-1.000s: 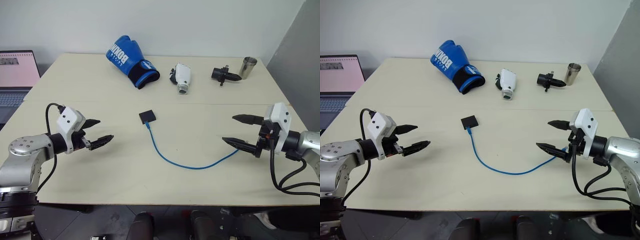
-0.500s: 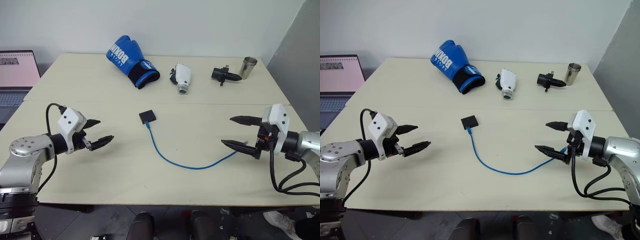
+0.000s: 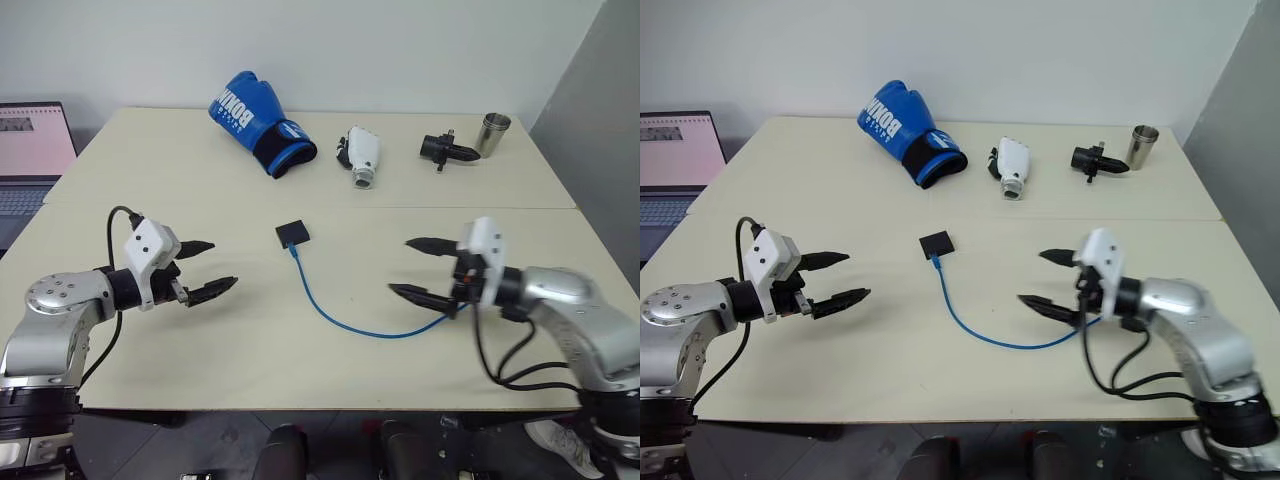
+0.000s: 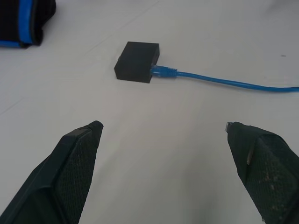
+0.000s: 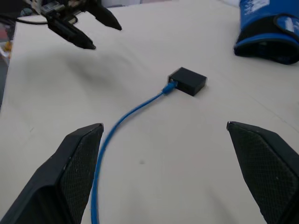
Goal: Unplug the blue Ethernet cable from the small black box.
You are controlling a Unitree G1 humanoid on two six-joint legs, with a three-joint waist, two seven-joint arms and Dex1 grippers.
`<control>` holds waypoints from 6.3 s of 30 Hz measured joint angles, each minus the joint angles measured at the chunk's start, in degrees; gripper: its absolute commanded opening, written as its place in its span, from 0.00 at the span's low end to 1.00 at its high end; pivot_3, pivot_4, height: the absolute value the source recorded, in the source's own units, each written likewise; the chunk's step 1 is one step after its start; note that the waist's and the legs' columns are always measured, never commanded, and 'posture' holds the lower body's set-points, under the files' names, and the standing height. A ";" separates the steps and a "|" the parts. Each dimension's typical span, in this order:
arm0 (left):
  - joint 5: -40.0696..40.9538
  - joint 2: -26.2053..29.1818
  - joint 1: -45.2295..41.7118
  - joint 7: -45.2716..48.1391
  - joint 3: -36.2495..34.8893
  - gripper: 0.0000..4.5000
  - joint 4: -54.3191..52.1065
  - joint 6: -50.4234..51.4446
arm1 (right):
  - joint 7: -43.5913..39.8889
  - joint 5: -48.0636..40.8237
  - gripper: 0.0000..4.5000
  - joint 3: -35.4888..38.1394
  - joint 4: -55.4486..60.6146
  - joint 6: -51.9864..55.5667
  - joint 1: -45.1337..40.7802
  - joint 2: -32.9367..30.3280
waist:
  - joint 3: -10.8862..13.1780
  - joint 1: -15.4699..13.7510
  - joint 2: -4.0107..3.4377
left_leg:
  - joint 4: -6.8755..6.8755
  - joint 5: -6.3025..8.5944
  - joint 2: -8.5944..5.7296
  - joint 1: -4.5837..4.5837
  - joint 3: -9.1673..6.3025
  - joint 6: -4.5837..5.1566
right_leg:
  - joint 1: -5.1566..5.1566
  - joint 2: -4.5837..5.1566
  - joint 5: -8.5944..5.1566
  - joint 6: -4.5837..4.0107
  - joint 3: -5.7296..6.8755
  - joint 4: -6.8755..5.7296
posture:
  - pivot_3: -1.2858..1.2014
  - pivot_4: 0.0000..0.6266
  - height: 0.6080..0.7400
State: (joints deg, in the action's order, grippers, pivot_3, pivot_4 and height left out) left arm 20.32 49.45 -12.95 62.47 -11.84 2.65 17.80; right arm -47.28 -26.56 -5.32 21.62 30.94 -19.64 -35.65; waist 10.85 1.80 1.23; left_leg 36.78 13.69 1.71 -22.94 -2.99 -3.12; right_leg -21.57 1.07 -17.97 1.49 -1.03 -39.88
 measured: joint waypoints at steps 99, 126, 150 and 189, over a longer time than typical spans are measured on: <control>40.90 -11.96 -13.66 -8.91 -6.56 0.17 1.81 53.25 | 10.23 38.26 0.00 -17.28 -34.34 -67.15 -19.02 11.07 | -0.02 0.76 0.14 | 0.16 -0.17 -0.01 -0.22 -0.03 -0.29 | -0.49 0.03 -0.04 -0.11 -0.06 -0.60 | 0.52 0.24 1.00; 25.24 -5.25 -16.69 12.39 10.43 0.17 -2.60 32.75 | 2.65 -16.19 0.51 -6.71 -3.89 12.56 -13.71 6.79 | 0.00 -0.06 0.12 | 0.05 -0.15 0.00 -0.10 -0.08 -0.25 | -0.30 0.00 -0.08 -0.17 0.01 -0.44 | 0.52 0.24 1.00; 23.42 -5.27 -16.98 14.39 10.44 0.17 -2.58 31.62 | 3.66 -19.79 0.51 -4.97 -9.66 24.70 -16.41 12.48 | 0.00 0.07 0.12 | 0.02 -0.15 0.02 -0.33 -0.08 -0.24 | -0.49 -0.07 -0.08 -0.15 0.04 -0.32 | 0.52 0.24 1.00; 22.01 -3.45 -17.11 14.87 9.26 0.17 -0.67 29.91 | -3.26 -15.76 0.02 -5.23 -12.20 24.94 -14.96 6.59 | 0.00 0.06 0.11 | 0.02 -0.15 0.01 -0.38 -0.09 -0.24 | -0.51 -0.07 -0.08 -0.15 0.06 -0.28 | 0.52 0.24 1.00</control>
State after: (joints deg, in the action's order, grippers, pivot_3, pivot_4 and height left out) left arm 42.32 46.00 -30.06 77.34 -2.58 1.99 47.71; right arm -50.54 -42.32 -10.55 9.42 55.88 -34.60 -29.06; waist 10.85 1.86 1.34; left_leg 36.80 13.55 1.72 -23.31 -3.08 -3.36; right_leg -22.08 1.00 -18.05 1.34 -0.97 -40.17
